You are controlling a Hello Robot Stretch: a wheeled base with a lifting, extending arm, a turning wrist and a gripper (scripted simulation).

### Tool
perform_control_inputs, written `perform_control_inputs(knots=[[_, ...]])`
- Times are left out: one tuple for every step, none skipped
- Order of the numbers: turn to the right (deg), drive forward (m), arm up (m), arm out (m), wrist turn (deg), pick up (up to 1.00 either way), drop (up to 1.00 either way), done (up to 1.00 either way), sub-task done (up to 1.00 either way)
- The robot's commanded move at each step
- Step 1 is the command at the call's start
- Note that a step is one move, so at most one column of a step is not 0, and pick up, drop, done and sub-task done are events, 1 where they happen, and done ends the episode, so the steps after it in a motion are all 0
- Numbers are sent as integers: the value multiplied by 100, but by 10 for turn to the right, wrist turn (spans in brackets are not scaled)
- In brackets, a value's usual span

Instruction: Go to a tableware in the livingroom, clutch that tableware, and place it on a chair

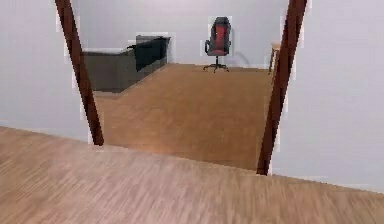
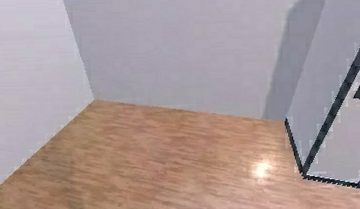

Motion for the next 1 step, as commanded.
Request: perform_control_inputs(knots=[[0,100,0,0,0,0,0,0,0]])
